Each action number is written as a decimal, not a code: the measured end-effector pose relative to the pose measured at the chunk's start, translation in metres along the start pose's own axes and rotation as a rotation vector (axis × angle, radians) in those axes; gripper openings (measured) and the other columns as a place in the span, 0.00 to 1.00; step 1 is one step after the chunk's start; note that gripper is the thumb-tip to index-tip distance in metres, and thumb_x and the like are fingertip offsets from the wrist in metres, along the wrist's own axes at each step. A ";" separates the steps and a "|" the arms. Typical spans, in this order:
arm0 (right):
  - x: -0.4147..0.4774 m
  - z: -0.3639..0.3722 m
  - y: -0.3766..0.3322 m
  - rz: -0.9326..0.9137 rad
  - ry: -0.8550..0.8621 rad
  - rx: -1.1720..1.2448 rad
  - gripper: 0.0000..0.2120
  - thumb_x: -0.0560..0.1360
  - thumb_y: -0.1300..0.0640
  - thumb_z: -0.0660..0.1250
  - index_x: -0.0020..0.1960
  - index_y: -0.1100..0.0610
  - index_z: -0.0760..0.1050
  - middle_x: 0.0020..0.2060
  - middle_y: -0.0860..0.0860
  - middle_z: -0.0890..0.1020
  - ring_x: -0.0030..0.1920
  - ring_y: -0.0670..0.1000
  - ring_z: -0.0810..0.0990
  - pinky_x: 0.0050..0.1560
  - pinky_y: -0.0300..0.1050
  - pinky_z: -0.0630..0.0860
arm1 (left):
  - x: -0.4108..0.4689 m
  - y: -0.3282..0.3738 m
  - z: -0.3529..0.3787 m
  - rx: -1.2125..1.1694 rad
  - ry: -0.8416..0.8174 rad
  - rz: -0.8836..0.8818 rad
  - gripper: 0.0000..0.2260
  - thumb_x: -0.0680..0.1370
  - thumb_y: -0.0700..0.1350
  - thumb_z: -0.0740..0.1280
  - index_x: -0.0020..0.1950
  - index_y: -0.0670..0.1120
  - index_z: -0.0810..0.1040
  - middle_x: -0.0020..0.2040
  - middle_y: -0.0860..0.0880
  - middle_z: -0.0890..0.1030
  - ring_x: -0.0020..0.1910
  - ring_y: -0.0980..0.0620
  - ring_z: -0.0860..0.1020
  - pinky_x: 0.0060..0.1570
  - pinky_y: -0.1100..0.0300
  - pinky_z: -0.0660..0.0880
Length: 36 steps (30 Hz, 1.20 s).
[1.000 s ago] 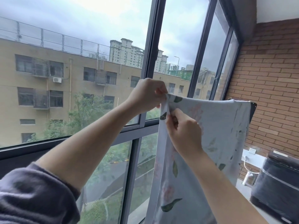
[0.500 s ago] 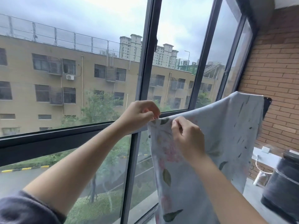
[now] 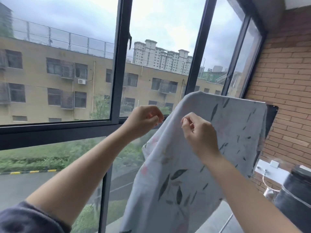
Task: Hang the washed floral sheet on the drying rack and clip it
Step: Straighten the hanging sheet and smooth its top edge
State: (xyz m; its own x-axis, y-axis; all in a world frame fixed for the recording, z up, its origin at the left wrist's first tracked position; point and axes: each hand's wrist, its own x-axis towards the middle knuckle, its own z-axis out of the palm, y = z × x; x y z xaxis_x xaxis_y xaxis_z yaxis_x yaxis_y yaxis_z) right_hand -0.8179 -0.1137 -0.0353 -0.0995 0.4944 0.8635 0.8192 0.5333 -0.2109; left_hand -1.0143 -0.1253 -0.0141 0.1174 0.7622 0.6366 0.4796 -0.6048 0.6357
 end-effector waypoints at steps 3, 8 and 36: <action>0.012 -0.009 0.030 -0.021 -0.017 -0.003 0.09 0.77 0.56 0.59 0.40 0.53 0.74 0.32 0.47 0.77 0.32 0.50 0.73 0.30 0.42 0.64 | 0.021 0.019 0.028 0.024 -0.007 0.042 0.14 0.71 0.32 0.61 0.39 0.48 0.80 0.37 0.50 0.83 0.37 0.54 0.81 0.40 0.63 0.77; 0.036 -0.011 0.080 -0.058 -0.021 0.046 0.09 0.78 0.57 0.59 0.40 0.54 0.74 0.33 0.47 0.76 0.31 0.44 0.70 0.28 0.38 0.62 | 0.068 0.043 0.066 0.133 0.059 0.092 0.15 0.71 0.33 0.61 0.37 0.53 0.78 0.35 0.52 0.80 0.33 0.57 0.77 0.37 0.62 0.74; 0.230 0.064 0.434 -0.310 0.120 0.126 0.19 0.76 0.47 0.46 0.27 0.48 0.51 0.21 0.42 0.58 0.24 0.52 0.64 0.32 0.41 0.58 | 0.287 0.037 0.284 1.432 0.152 0.170 0.30 0.78 0.61 0.37 0.40 0.49 0.75 0.28 0.51 0.74 0.26 0.55 0.73 0.24 0.64 0.65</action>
State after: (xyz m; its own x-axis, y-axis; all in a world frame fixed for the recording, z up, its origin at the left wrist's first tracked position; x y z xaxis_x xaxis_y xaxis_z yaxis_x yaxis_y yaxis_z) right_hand -0.5209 0.2753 0.0427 -0.2590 0.2155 0.9415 0.6838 0.7294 0.0211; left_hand -0.7157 0.1364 0.0676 0.2120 0.6197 0.7556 0.9215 0.1306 -0.3657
